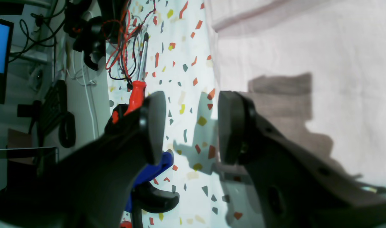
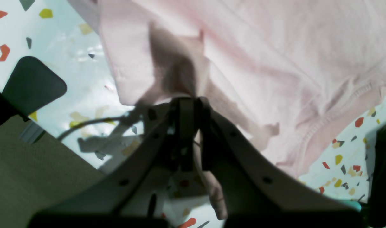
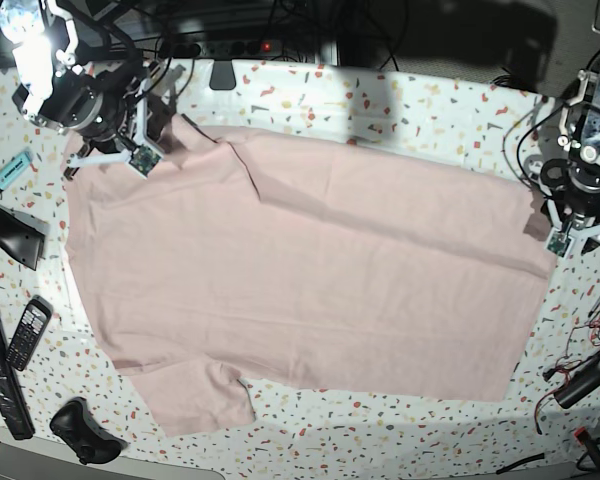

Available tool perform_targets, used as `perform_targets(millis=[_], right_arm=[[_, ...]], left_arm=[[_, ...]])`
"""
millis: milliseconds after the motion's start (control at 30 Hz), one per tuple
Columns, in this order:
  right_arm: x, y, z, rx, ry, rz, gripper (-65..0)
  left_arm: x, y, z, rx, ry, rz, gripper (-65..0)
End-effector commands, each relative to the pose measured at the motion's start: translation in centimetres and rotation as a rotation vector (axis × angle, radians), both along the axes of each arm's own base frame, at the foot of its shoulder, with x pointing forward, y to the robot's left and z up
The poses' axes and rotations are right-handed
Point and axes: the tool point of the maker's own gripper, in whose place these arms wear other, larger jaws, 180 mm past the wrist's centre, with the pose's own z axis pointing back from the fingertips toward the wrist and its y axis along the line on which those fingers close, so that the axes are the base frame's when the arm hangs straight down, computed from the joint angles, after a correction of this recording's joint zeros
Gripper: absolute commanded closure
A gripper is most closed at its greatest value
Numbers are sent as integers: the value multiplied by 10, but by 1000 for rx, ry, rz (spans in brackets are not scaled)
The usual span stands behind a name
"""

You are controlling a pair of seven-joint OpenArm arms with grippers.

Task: Fold the T-shirt properly

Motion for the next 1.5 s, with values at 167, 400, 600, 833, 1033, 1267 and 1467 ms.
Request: perform_targets(millis=[167,400,600,833,1033,1267,1467], right_arm=[[3,1,7,-3,-12,33,-45],[3,1,7,-4,-13,34,-47],[16,9,16,52,-86,22,0],[41,12,31,102,-185,-46,0],[55,11,25,142,-203,-123,0],[64,28,17,259,-202,-152,0],[57,54,20,393,-159,-112,0]], left_arm=[[8,7,17,28,-40,4,-258],[8,7,17,28,-40,4,-258],[8,7,17,28,-41,4,-258],[8,7,16,28,-40,4,-258],[8,7,17,28,-41,4,-258],[8,7,17,28,-41,4,-258],[9,6,17,26,-46,-1,-258]])
